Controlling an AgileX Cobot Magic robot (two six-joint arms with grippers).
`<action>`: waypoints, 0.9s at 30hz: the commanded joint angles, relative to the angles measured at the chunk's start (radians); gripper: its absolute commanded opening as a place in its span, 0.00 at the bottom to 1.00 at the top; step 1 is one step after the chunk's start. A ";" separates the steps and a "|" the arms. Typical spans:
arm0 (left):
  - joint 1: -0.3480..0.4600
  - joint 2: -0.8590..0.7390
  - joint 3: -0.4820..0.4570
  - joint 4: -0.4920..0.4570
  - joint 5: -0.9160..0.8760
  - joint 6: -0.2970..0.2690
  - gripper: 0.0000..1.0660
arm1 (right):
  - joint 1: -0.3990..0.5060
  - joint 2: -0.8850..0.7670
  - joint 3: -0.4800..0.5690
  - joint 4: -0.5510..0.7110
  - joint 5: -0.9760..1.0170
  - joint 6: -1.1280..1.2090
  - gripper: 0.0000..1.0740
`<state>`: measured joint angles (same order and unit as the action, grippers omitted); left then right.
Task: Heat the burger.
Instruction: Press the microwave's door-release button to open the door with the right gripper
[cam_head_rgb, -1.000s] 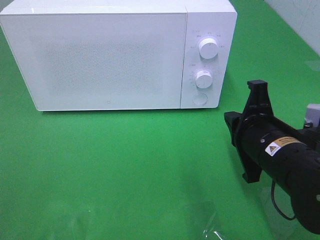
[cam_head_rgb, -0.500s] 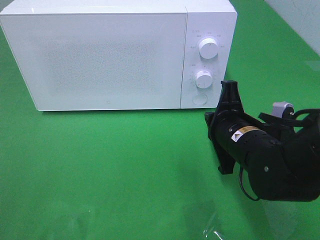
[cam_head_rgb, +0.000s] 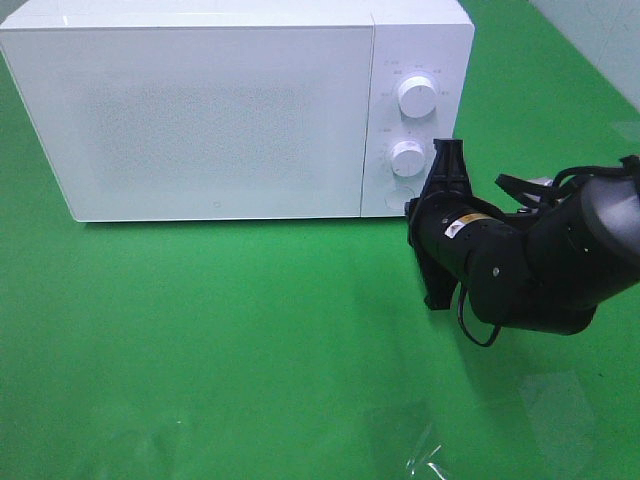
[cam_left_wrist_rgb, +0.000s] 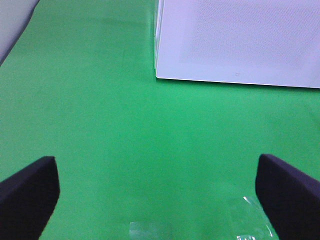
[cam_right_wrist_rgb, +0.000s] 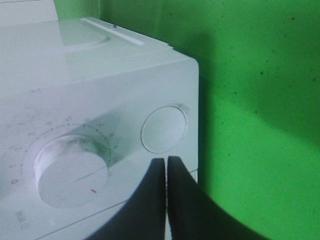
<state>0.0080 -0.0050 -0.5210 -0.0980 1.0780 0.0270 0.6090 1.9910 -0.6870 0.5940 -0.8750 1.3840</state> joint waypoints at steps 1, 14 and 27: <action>0.002 -0.016 0.002 -0.002 -0.009 0.001 0.94 | -0.030 0.029 -0.050 -0.028 0.022 -0.007 0.00; 0.002 -0.016 0.002 -0.002 -0.009 0.001 0.94 | -0.069 0.108 -0.149 -0.051 0.049 -0.006 0.00; 0.002 -0.016 0.002 -0.002 -0.009 0.001 0.94 | -0.077 0.153 -0.210 -0.076 -0.010 -0.002 0.00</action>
<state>0.0080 -0.0050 -0.5210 -0.0980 1.0780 0.0270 0.5370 2.1350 -0.8760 0.5310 -0.8120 1.3840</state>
